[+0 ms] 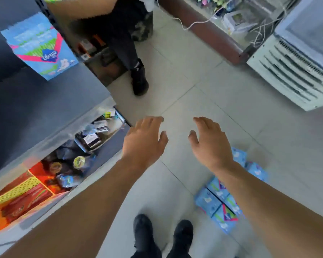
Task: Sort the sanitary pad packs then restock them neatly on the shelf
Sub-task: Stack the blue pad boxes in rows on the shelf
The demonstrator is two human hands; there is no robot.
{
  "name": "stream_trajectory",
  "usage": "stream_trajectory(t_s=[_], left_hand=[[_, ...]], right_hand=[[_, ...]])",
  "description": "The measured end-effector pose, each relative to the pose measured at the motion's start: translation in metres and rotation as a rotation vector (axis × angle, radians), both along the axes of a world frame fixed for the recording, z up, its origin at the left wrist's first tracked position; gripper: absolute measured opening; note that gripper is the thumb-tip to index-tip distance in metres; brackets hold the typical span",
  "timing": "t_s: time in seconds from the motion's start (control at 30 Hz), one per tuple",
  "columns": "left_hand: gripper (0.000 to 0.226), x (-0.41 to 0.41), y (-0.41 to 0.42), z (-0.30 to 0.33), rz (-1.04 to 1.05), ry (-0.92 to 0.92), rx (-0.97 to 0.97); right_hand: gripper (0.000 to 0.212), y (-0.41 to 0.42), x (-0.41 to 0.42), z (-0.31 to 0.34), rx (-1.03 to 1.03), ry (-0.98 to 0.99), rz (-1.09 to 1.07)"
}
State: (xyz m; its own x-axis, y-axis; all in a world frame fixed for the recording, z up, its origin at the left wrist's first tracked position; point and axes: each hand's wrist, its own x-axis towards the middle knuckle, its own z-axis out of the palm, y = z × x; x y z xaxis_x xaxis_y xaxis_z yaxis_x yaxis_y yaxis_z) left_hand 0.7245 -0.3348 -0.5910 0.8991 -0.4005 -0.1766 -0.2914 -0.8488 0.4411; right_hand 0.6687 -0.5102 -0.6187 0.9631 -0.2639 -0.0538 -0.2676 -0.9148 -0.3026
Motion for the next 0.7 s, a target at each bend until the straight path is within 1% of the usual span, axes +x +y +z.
stream_trajectory(t_s=[0.13, 0.23, 0.3, 0.4, 0.5, 0.6, 0.7], left_hand=[[0.041, -0.054, -0.074, -0.025, -0.177, 0.112, 0.069], [0.042, -0.094, -0.130, -0.042, -0.298, 0.163, 0.138], [0.041, -0.116, -0.165, -0.050, -0.349, 0.200, 0.166], [0.041, -0.142, -0.215, -0.065, -0.394, 0.249, 0.196], [0.041, -0.152, -0.262, -0.087, -0.411, 0.283, 0.202], [0.041, -0.153, -0.301, -0.113, -0.412, 0.333, 0.212], [0.041, -0.142, -0.329, -0.145, -0.350, 0.444, 0.189]], right_hand=[[0.045, -0.068, -0.083, -0.020, 0.081, 0.064, -0.235], [0.045, -0.114, -0.146, -0.033, 0.142, 0.183, -0.390], [0.046, -0.139, -0.181, -0.038, 0.203, 0.268, -0.483], [0.049, -0.173, -0.223, -0.049, 0.288, 0.323, -0.575], [0.051, -0.207, -0.244, -0.070, 0.371, 0.318, -0.658], [0.054, -0.239, -0.246, -0.094, 0.431, 0.315, -0.712], [0.054, -0.264, -0.235, -0.123, 0.510, 0.349, -0.751]])
